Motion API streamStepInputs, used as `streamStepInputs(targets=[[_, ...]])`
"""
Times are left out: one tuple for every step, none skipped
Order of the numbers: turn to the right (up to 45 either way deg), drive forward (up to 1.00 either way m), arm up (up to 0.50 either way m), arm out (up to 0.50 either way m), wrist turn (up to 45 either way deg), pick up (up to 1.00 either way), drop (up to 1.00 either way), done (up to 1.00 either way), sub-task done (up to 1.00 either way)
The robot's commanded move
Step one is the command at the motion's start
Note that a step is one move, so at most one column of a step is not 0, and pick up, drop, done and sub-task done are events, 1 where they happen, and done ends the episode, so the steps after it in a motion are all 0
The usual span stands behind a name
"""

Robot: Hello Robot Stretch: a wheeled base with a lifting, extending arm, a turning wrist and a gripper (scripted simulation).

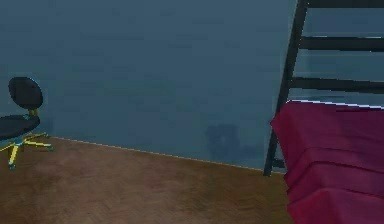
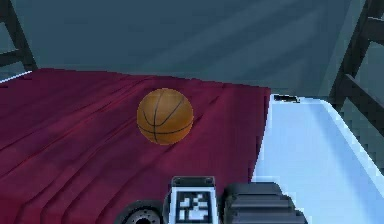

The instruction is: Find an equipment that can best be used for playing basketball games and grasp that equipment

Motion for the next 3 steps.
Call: streamStepInputs(targets=[[0.0, 0.00, 0.00, 0.34, 0.0, 0.00, 0.00, 0.00, 0.00], [0.0, 0.00, 0.00, 0.00, 45.0, 0.00, 0.00, 0.00, 0.00], [0.0, 0.00, 0.00, 0.00, 45.0, 0.00, 0.00, 0.00, 0.00]])
